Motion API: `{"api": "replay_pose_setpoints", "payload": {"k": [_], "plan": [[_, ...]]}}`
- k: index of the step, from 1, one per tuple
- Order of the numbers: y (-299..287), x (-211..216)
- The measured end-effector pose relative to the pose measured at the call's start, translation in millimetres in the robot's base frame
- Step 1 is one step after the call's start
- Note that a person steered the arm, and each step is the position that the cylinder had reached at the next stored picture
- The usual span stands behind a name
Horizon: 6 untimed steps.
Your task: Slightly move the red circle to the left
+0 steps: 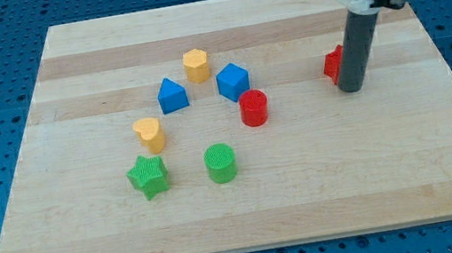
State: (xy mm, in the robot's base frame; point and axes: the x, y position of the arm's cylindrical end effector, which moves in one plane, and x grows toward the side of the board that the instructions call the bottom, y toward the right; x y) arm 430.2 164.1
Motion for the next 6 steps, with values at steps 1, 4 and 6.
{"api": "replay_pose_setpoints", "payload": {"k": [1,4,6], "plan": [[16,-2],[-93,20],[-120,5]]}}
